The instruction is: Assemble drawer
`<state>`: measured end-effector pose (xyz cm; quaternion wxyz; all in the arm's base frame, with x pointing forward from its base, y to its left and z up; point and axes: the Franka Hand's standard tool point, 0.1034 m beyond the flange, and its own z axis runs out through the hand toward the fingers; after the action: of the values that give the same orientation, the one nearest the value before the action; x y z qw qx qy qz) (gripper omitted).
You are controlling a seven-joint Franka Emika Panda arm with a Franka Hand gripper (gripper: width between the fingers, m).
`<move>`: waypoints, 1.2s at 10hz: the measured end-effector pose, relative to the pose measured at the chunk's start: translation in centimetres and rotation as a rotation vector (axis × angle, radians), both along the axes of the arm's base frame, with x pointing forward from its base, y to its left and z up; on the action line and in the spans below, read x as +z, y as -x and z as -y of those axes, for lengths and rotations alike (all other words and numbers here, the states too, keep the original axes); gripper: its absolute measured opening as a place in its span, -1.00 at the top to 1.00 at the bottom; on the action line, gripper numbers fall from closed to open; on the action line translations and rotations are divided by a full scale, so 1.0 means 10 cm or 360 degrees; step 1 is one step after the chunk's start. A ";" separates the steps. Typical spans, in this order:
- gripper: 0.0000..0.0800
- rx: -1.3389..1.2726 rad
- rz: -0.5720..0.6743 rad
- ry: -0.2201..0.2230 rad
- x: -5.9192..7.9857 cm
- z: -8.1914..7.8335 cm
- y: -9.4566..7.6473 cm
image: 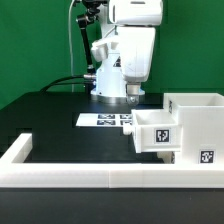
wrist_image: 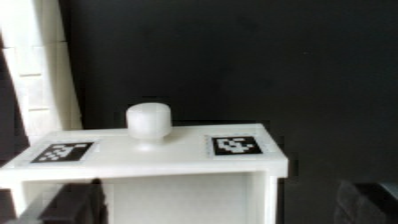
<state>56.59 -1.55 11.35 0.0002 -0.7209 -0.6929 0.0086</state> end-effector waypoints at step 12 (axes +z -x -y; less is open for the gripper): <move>-0.62 -0.0014 -0.0042 -0.0333 -0.46 0.16 -0.24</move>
Offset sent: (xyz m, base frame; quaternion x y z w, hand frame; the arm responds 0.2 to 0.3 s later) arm 0.0279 0.0181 -0.0277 0.0176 0.1294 0.0014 0.9914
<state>59.03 -3.18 6.74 0.0848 -0.7199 -0.6868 -0.0542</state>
